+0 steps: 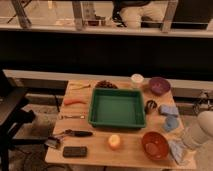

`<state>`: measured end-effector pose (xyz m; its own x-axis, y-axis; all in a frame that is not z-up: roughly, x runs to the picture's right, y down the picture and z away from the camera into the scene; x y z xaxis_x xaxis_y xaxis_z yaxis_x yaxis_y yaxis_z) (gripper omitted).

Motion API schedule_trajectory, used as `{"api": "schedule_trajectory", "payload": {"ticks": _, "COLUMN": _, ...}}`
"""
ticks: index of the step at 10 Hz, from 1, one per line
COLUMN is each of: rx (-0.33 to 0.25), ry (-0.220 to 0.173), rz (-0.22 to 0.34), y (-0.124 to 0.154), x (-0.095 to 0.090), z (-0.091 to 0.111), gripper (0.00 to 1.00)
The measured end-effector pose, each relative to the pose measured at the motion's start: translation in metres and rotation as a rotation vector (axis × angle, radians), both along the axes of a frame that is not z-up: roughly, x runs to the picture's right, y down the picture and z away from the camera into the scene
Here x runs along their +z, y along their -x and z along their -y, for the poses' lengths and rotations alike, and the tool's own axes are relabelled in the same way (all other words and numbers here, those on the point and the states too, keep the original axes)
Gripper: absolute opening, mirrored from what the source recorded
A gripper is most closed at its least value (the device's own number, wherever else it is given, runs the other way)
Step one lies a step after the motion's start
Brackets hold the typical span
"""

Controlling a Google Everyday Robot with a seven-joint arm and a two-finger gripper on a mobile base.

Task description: Wipe red bowl with towel

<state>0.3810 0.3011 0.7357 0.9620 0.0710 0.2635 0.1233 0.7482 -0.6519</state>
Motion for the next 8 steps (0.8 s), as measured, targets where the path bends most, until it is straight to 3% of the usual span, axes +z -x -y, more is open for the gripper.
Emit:
{"api": "schedule_trajectory", "payload": {"ticks": 4, "rx": 0.022, "ry": 0.054, "rz": 0.016, "y": -0.009, "x": 0.016, "z": -0.011, "gripper": 0.80}}
{"api": "schedule_trajectory", "payload": {"ticks": 8, "rx": 0.054, "ry": 0.050, "rz": 0.034, "y": -0.020, "x": 0.019, "z": -0.014, "gripper": 0.78}}
